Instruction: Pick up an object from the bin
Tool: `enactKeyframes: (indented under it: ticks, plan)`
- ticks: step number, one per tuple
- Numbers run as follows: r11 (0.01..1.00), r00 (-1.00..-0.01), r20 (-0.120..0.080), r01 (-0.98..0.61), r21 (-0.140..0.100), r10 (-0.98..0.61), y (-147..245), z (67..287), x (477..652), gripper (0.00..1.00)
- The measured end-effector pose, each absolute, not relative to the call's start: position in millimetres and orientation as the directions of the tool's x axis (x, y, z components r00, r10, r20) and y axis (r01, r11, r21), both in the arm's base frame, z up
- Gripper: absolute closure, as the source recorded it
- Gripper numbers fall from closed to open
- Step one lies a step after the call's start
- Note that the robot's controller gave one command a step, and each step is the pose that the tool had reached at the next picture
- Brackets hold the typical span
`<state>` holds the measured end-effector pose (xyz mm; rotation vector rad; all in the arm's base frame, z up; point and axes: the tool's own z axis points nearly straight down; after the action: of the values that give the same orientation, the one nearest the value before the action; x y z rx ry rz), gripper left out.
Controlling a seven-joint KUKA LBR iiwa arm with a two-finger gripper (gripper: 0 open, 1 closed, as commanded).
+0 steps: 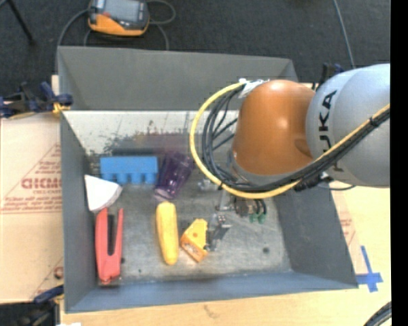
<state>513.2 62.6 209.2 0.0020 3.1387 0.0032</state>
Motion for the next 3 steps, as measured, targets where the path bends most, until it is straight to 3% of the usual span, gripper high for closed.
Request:
enactKeyframes:
  ticks: [1, 2, 3]
  plan:
    - [1.0, -1.0, -0.003, 0.002, 0.002, 0.002, 63, 209, 513.2, 0.0]
    - [1.0, -1.0, -0.011, -0.012, 0.002, -0.012, 69, 163, 518.8, 0.0]
    - [0.96, -0.96, -0.009, -0.279, 0.003, -0.279, 67, 74, 516.3, 1.0]
